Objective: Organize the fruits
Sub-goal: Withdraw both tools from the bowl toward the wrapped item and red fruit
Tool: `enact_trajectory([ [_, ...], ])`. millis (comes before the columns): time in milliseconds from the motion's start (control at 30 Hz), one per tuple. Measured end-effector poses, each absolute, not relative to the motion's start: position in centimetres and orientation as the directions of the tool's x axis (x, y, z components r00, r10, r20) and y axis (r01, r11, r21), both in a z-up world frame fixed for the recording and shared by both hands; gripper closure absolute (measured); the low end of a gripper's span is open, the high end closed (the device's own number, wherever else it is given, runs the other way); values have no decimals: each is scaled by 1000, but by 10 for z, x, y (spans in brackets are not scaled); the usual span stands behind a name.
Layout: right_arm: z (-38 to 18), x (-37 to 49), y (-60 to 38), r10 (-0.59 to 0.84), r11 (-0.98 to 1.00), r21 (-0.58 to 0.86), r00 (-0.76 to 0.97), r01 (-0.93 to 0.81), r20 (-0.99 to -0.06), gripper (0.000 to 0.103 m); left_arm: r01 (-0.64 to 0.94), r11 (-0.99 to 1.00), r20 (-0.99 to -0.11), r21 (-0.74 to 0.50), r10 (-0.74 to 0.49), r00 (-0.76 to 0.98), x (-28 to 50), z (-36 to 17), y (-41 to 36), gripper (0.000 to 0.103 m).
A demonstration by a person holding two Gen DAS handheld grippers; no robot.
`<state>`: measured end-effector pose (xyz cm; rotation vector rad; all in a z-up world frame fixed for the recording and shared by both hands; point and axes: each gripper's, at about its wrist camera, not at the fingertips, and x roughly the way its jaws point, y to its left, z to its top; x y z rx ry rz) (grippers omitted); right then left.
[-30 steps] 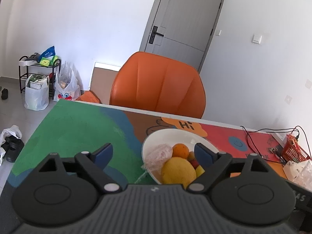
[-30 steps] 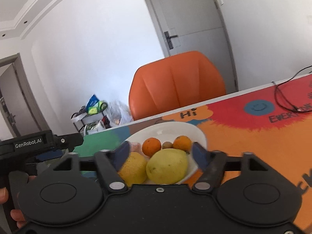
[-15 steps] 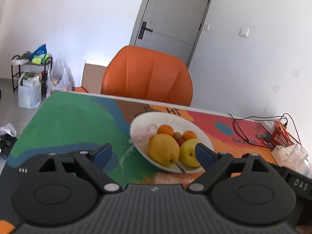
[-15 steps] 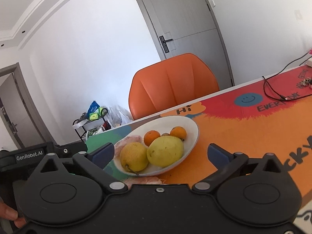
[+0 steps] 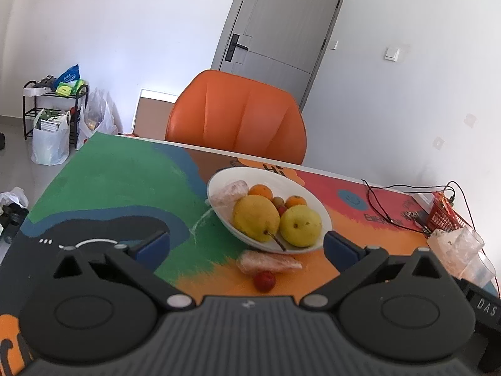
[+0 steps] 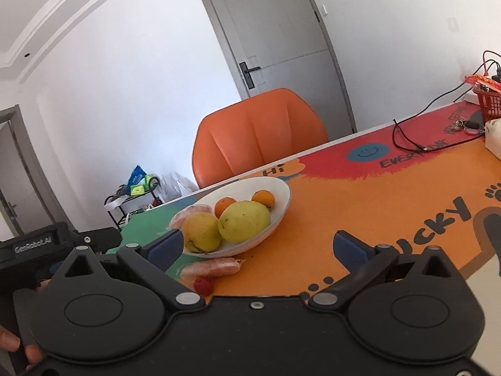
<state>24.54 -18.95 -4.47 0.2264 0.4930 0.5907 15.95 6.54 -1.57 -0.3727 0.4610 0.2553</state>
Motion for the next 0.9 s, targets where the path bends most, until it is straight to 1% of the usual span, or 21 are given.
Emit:
enact_trajectory([
  [267, -39, 226, -199, 542, 840, 262, 755, -475, -370, 0, -320, 899, -472, -299, 151, 868, 148, -19, 58, 0],
  [433, -38, 222, -204, 545, 838, 245, 745, -487, -383, 0, -316, 893, -447, -321, 151, 882, 145, -24, 55, 0],
  [567, -38, 222, -211, 523, 852, 216, 750, -477, -406, 0, -323, 884, -457, -339, 145, 877, 151, -27, 53, 0],
  [667, -42, 225, -218, 517, 856, 224, 747, -466, -417, 0, -346, 877, -483, -334, 156, 861, 156, -31, 50, 0],
  [800, -48, 230, -224, 504, 863, 229, 748, -450, -432, 0, -343, 873, -512, -347, 130, 849, 162, -39, 48, 0],
  [900, -51, 235, -223, 503, 864, 231, 745, -447, -438, 0, -354, 868, -521, -348, 135, 843, 166, -43, 47, 0],
])
